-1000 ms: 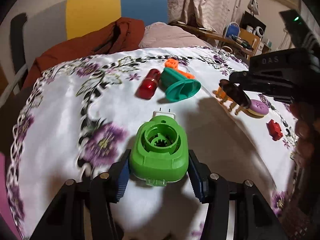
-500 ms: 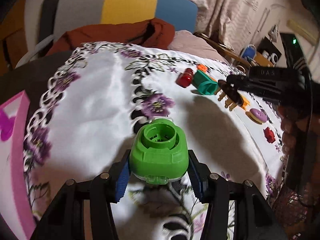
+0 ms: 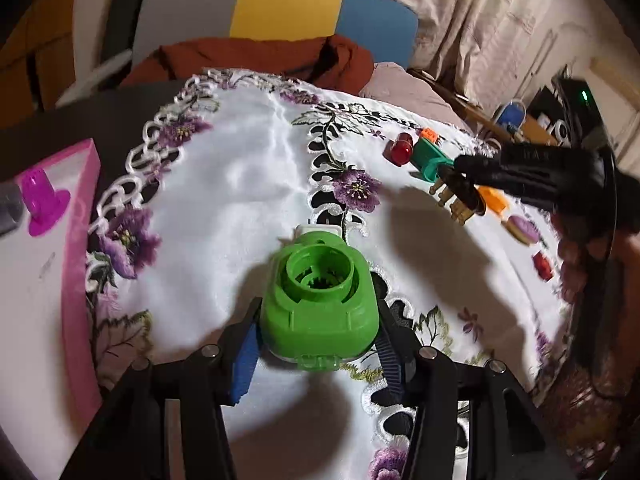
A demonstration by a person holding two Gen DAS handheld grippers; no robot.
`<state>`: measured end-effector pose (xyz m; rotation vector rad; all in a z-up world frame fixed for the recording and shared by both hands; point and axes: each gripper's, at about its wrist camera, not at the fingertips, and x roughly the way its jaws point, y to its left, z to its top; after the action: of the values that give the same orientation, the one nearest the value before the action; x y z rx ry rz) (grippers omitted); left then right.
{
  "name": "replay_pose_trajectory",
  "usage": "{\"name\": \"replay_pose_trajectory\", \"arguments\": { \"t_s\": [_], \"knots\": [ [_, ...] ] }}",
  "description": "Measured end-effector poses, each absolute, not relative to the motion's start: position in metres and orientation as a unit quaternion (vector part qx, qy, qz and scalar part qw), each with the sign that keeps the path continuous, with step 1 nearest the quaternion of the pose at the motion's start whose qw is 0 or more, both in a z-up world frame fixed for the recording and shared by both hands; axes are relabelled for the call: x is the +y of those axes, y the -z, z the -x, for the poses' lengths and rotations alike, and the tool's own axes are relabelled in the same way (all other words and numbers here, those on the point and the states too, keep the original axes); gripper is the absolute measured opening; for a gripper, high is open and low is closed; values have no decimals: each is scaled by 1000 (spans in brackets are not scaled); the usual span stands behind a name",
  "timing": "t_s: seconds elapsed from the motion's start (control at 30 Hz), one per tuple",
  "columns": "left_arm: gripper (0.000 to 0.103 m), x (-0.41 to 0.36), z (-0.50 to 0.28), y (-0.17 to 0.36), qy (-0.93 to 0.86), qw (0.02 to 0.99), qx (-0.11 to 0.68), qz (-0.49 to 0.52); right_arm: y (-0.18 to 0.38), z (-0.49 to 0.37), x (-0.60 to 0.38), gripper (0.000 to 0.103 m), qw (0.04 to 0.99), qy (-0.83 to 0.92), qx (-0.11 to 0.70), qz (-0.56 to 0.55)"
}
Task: Organize rigid objects
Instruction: 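Lift the green spool with the left gripper and carry it toward the tray, then lower the green spool into the tray beside the cylinder with the left gripper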
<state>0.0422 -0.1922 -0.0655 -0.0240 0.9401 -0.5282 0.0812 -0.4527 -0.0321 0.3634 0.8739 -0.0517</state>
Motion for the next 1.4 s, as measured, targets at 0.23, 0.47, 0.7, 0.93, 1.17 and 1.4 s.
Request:
{"name": "replay_pose_trajectory", "arguments": {
  "t_s": [0.23,0.47,0.7,0.93,1.17,1.4],
  "knots": [
    [55,-205,-55,66,249,856,454,4,33,-82,-447,23,890,26,426,-160],
    [53,-197,-47,64,258,853,453,24,31,-82,-445,23,894,34,423,-142],
    [53,-161,-41,42,251,865,430,66,32,-82,-437,23,893,30,427,-139],
    [53,-115,-40,17,210,892,393,74,31,-78,-414,23,896,22,428,-117],
    [53,-59,-53,16,149,905,386,94,28,-69,-375,23,904,14,422,-61],
    [53,-17,-69,33,96,903,406,100,27,-64,-334,23,910,-13,413,-42]
  ]
}}
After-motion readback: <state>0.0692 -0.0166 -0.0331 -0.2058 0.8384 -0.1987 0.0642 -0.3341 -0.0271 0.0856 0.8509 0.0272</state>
